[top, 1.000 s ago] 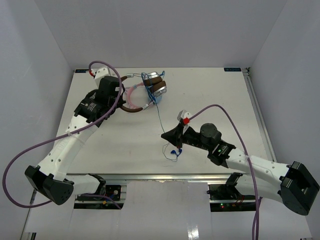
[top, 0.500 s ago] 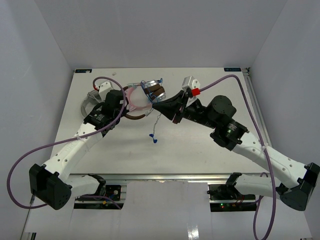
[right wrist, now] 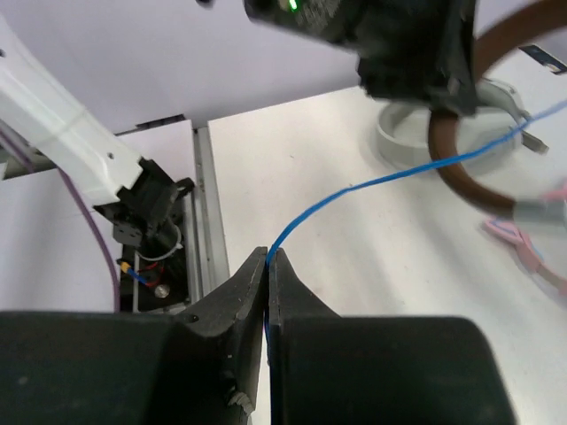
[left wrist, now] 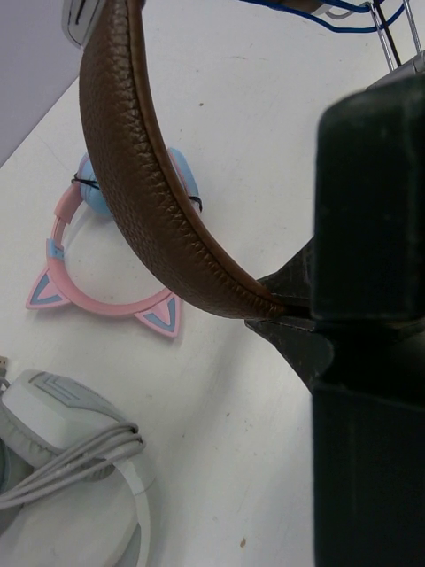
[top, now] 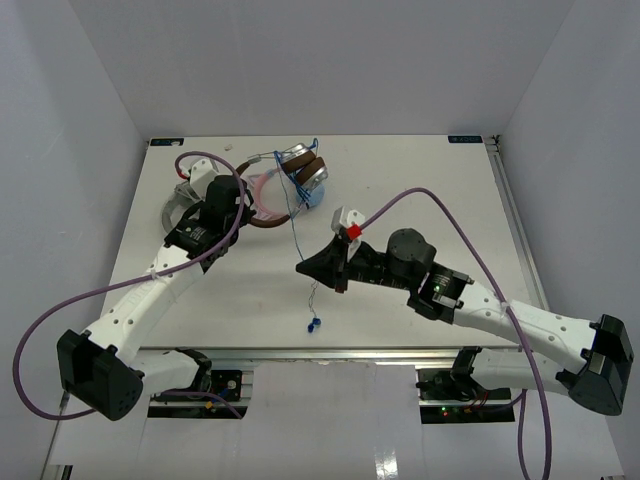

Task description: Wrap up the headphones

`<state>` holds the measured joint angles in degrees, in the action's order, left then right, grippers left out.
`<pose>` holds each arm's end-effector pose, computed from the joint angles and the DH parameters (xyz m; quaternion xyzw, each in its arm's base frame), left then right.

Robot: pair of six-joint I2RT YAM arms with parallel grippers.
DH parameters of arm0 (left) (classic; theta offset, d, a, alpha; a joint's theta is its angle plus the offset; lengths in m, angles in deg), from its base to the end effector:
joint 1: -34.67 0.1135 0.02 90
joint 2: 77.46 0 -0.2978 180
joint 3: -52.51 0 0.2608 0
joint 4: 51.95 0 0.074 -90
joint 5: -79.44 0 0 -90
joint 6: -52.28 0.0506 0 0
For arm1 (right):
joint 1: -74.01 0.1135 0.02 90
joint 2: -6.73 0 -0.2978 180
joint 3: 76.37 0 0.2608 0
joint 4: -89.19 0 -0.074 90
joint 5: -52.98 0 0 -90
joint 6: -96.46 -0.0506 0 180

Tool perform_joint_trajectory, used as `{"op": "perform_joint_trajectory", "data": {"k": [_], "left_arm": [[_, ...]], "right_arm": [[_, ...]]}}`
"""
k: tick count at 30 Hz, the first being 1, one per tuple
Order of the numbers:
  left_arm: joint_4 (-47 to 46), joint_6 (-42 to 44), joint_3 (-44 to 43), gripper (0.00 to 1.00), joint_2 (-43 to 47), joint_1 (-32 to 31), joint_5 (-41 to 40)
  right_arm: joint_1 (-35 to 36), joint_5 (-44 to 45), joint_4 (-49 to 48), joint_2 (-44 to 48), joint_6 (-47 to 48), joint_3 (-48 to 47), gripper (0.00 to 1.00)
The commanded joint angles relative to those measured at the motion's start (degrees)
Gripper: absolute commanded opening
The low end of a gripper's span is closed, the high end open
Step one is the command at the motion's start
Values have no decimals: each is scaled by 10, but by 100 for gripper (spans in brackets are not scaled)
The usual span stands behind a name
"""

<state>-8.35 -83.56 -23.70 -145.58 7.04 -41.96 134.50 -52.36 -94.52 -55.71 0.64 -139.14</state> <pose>0.2449 -0.0984 0.3585 -0.2578 0.8255 -0.0708 0.4971 0.1191 0.2377 0.3877 -0.3970 0.5554 0.4727 0.5572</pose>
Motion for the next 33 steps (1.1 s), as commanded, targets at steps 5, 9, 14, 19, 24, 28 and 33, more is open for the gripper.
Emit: {"op": "perform_joint_trajectory", "data": {"k": [5, 9, 14, 19, 24, 28, 33], "left_arm": [[75, 7, -87, 0, 20, 59, 42], [92, 15, -97, 0, 28, 61, 64], [125, 10, -103, 0, 48, 61, 123], [138, 7, -101, 0, 83, 61, 194], [176, 0, -111, 0, 95, 61, 216], [215, -7, -125, 0, 95, 61, 206], [231, -10, -137, 0, 99, 61, 184]], "right_arm": [[2, 212, -60, 119, 37, 164, 8], [2, 261, -81, 81, 54, 179, 8], [2, 284, -156, 25, 77, 180, 8], [2, 308, -262, -33, 100, 192, 8], [1, 307, -369, -91, 126, 212, 11], [-6, 306, -403, -138, 138, 210, 12], [-16, 296, -452, -159, 142, 231, 11]]}}
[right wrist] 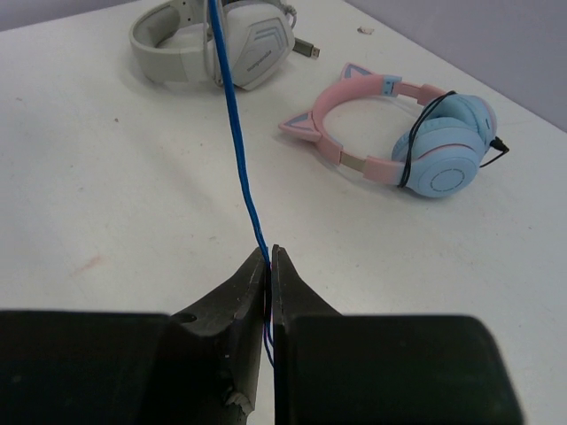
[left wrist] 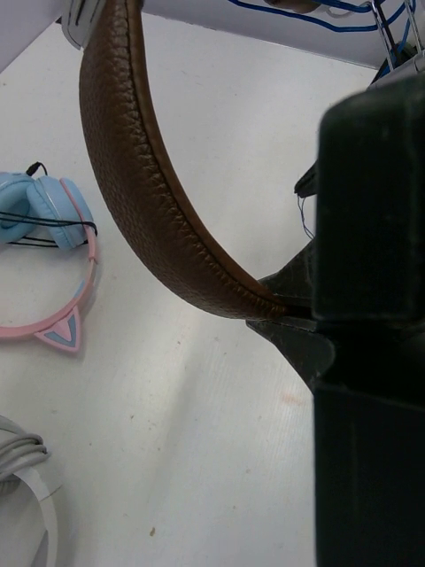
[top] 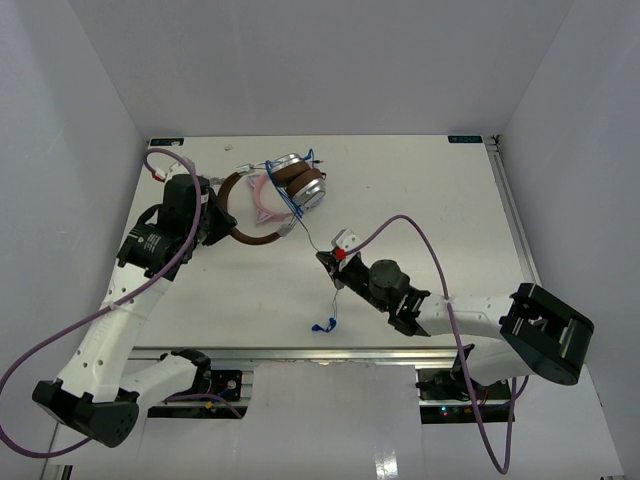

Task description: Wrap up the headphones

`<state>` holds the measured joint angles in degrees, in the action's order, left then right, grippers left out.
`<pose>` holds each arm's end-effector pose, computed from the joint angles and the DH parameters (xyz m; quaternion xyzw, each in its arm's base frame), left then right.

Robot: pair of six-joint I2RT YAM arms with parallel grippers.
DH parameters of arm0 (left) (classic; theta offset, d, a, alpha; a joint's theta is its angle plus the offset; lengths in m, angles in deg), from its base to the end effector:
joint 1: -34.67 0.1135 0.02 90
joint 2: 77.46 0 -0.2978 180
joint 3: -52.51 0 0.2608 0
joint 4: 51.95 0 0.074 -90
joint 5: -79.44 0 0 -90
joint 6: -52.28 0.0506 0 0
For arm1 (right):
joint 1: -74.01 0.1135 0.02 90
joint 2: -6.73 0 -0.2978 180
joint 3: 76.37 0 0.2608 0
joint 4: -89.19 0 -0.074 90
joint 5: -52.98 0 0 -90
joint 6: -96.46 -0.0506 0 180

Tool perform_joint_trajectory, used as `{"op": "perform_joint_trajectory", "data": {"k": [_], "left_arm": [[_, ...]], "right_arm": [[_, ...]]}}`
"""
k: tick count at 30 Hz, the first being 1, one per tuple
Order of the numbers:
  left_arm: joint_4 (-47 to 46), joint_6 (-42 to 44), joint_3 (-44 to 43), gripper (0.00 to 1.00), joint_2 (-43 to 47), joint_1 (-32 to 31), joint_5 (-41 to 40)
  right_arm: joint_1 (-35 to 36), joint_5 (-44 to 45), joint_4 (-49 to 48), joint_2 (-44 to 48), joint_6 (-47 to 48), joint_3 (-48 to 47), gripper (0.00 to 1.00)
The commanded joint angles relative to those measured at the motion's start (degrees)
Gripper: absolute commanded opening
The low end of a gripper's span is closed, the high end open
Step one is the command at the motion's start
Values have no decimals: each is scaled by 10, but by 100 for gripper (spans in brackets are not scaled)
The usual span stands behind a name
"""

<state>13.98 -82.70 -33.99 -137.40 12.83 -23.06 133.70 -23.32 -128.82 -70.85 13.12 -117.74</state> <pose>0.1893 -0.0641 0.4096 -0.2258 0.8710 -0.1519 0.4090 0.1564 0.2439 0.2541 -0.3064 0.6252 0.2440 0.6751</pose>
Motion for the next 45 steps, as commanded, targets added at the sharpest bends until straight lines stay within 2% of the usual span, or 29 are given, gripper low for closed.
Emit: {"op": "perform_joint_trajectory", "data": {"k": [1, 12, 23, 30, 33, 40, 45], "left_arm": [[10, -19, -38, 0, 17, 3, -2], [11, -34, -38, 0, 17, 3, 48], [13, -41, -51, 0, 16, 3, 77], [13, -45, -56, 0, 19, 3, 90], [15, -44, -60, 0, 22, 3, 94], [27, -37, -80, 0, 30, 3, 100], [-2, -3, -66, 0, 51, 3, 168]], "right_arm": [[-10, 1, -117, -10, 16, 21, 12], [-20, -78, -188, -64, 46, 28, 32], [-56, -154, -259, -126, 19, 30, 35], [-68, -164, -289, -168, 5, 22, 35], [-76, -166, -313, -184, -8, 30, 31], [-114, -183, -378, -234, -53, 54, 11], [-159, -217, -416, -254, -101, 66, 8]]}}
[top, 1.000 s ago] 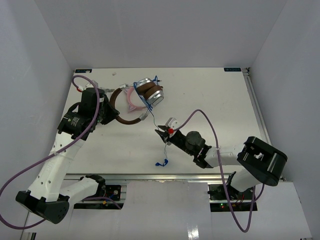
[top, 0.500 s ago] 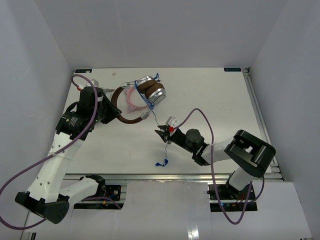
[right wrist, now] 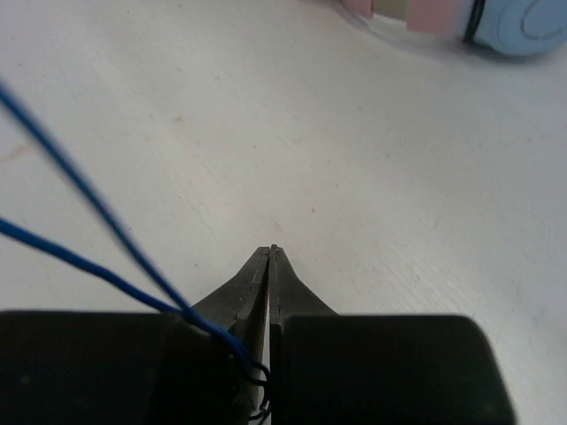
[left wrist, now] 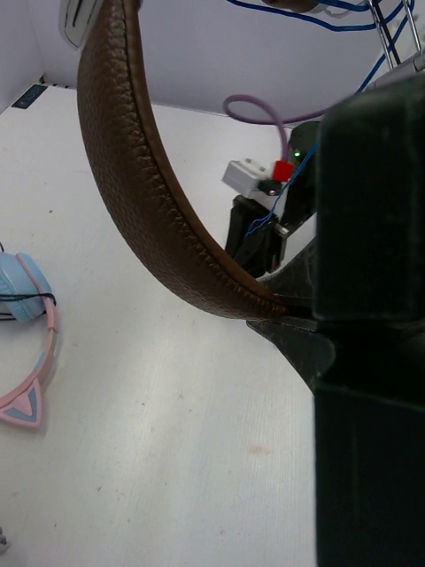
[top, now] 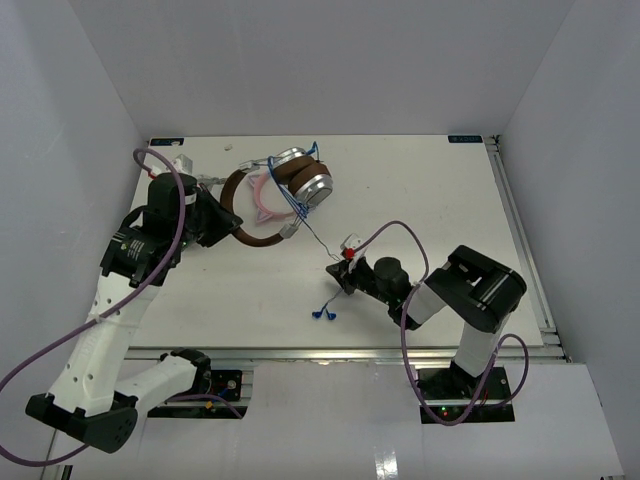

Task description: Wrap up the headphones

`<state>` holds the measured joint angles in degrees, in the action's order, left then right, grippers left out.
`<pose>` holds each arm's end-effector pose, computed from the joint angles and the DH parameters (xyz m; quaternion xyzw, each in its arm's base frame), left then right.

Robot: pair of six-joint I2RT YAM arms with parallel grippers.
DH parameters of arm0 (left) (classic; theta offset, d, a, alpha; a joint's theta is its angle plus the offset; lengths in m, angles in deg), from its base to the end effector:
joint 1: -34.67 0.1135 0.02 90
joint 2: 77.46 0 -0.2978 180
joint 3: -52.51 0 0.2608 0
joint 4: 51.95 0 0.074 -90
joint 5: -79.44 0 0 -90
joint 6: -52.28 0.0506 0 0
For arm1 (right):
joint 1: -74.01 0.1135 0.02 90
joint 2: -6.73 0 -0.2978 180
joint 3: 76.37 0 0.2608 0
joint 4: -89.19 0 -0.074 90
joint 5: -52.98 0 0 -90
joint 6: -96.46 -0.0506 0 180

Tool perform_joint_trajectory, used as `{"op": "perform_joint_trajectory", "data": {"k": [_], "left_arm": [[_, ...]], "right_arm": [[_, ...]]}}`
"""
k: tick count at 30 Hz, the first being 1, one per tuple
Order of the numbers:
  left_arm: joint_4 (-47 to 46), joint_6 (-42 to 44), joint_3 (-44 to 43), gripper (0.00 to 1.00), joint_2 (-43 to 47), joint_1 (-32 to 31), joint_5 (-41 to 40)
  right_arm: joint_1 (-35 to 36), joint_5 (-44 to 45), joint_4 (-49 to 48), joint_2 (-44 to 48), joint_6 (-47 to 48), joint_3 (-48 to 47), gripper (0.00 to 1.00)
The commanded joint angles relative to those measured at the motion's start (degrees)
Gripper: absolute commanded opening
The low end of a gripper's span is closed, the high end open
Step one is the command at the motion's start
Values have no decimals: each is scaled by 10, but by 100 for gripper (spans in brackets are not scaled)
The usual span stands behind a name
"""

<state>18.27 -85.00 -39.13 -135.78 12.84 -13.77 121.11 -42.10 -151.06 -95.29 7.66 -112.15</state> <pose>0.1692 -0.0647 0.4354 -0.2092 0.8695 -0.2328 0.3822 0.2083 0.2307 0.1531 -0.3308 0.6653 0.2910 0.6028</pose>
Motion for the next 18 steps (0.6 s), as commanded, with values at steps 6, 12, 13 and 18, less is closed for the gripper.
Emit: {"op": "perform_joint_trajectory", "data": {"k": [6, 12, 13, 18], "left_arm": [[-114, 95, 40, 0, 65, 3, 239], [-107, 185, 79, 0, 76, 3, 314], [-106, 195, 88, 0, 79, 3, 321], [-102, 260, 135, 0, 87, 3, 333]], "right_arm": [[-77, -68, -191, 17, -74, 5, 8], [-132, -89, -111, 66, -86, -37, 8], [-146, -102, -95, 72, -91, -48, 8], [-210, -153, -4, 104, -118, -107, 8]]}}
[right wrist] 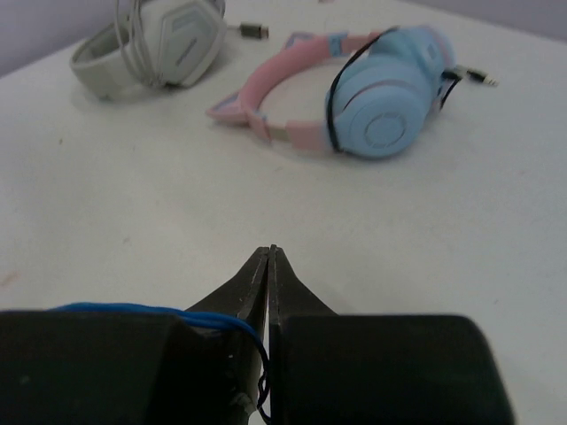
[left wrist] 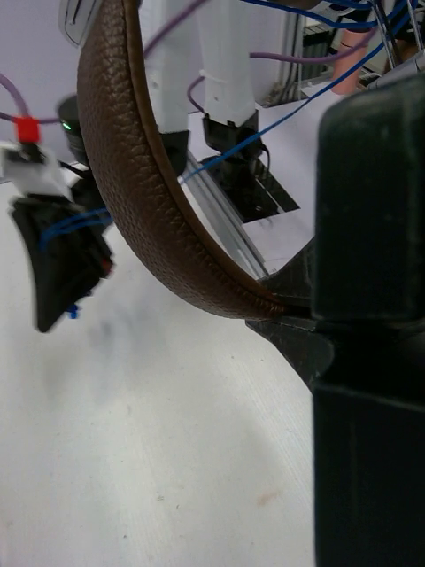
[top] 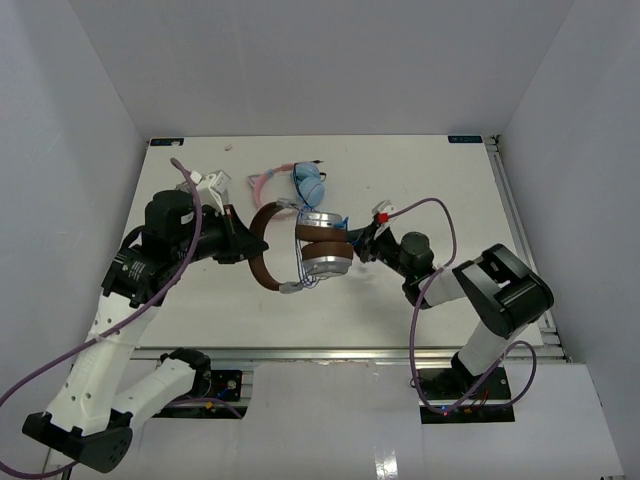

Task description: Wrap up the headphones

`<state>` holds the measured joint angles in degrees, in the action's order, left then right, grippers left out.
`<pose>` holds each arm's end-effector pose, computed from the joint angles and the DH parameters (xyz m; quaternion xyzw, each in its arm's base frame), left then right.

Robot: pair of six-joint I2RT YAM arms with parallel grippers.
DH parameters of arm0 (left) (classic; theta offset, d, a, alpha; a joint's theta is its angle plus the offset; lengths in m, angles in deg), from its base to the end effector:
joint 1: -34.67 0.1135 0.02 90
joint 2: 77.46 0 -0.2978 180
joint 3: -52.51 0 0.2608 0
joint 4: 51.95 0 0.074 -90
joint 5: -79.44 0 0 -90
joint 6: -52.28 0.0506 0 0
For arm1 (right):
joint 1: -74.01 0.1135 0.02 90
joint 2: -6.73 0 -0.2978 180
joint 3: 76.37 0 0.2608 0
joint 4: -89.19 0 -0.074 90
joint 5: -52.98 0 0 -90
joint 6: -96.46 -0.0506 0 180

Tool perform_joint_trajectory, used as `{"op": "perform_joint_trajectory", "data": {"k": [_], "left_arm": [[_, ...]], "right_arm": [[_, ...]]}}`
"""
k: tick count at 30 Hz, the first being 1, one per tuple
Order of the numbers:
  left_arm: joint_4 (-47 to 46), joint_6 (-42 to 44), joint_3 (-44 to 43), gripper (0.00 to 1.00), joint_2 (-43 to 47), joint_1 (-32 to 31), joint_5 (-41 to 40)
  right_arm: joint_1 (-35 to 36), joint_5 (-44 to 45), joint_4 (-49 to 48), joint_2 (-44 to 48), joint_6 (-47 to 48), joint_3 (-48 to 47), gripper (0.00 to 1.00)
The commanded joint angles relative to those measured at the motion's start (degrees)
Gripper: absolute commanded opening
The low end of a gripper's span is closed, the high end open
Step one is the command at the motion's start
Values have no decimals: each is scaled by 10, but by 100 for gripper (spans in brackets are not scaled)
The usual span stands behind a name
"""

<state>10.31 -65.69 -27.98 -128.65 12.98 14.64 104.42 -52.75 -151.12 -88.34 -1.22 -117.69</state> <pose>0.1419 -0.0796 0.4080 0.0570 0.8619 -0.3696 0.3424 0.2711 0.1750 0.2138 -0.2300 0.6262 0.3273 0.6692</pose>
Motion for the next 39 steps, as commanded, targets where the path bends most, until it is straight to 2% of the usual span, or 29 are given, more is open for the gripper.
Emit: {"op": "perform_joint_trajectory", "data": {"k": [1, 7, 10, 14, 22, 26, 29, 33, 39], "left_arm": [[-19, 76, 31, 0, 14, 2, 39], [-15, 116, 63, 0, -11, 0, 18], [-18, 122, 65, 0, -16, -4, 2], [-22, 126, 66, 0, -24, -10, -10], [-30, 128, 74, 0, -39, -22, -34], [-30, 133, 66, 0, -58, -40, -52], [-26, 134, 50, 0, -90, -63, -105], [-2, 132, 13, 0, -166, -111, -254], [28, 127, -33, 0, -266, -146, -404]], "right_arm": [[-48, -50, 16, 39, -29, -65, 8], [-81, -59, 159, 52, -3, -180, 8], [-100, -63, 261, 46, 8, -247, 8], [-117, -77, 326, 45, 18, -309, 8], [-135, -84, 388, 51, 40, -370, 8], [-141, -129, 458, 44, 51, -429, 8], [-141, -176, 500, 48, 58, -453, 8], [-140, -211, 533, 76, 61, -448, 8], [-129, -233, 688, 68, 102, -512, 8]]}}
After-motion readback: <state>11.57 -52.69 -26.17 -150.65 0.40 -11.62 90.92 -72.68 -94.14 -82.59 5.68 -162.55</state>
